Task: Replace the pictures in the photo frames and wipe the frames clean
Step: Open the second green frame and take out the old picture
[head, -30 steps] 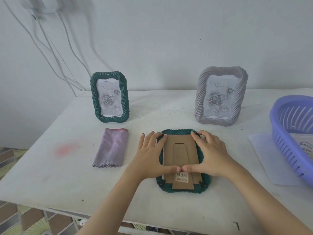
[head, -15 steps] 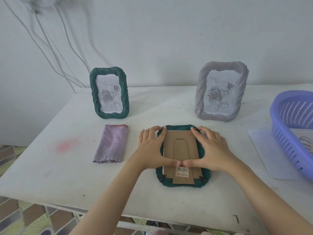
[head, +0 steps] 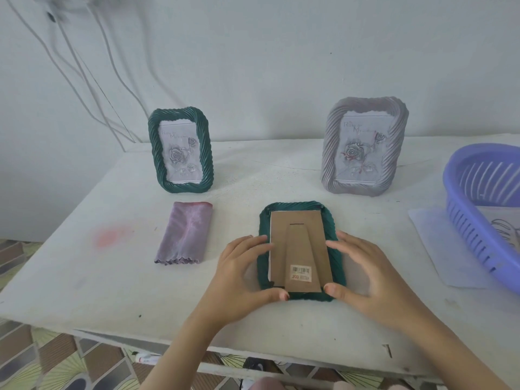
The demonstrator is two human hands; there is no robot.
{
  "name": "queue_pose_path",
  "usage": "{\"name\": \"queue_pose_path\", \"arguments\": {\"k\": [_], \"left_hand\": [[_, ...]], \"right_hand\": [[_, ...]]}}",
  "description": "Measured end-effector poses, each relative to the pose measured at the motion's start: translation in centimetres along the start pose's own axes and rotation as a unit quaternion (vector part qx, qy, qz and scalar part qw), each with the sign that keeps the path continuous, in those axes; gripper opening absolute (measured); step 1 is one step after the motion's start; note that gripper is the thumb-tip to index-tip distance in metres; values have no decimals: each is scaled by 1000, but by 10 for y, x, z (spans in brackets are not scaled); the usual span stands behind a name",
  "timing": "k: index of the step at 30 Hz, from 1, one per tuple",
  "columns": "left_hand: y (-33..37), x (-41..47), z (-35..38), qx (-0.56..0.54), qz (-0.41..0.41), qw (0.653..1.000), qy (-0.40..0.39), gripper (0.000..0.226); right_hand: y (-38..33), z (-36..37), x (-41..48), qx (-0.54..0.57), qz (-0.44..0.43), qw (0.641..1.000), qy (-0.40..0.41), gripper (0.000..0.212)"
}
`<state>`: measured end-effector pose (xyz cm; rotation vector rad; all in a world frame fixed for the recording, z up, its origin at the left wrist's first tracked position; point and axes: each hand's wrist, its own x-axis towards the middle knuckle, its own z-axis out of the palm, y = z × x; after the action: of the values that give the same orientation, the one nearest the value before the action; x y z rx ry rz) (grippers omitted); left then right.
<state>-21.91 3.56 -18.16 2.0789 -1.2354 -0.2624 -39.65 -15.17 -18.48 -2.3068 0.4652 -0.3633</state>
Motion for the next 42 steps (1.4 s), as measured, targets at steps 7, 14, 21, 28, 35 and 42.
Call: {"name": "queue_pose_path", "arguments": {"k": [7, 14, 21, 28, 35, 42], "left_hand": [[0, -19, 7, -41, -14, 998, 41, 37], [2, -21, 10, -66, -36, 996, 46, 32], [1, -18, 10, -68, -49, 996, 30, 28], [3, -16, 8, -75, -45, 996, -15, 15], [5, -16, 7, -74, -50, 995, -32, 12], [6, -17, 6, -80, -41, 996, -30, 11]], "right_hand": [[3, 5, -21, 21, 3, 999, 27, 40], [1, 9, -21, 35, 17, 999, 32, 33], [4, 10, -18, 19, 9, 1000, 7, 31], [5, 10, -17, -11, -12, 1000, -25, 16], [2, 9, -17, -41, -31, 998, -33, 23], [-1, 11, -18, -32, -44, 998, -37, 16]]}}
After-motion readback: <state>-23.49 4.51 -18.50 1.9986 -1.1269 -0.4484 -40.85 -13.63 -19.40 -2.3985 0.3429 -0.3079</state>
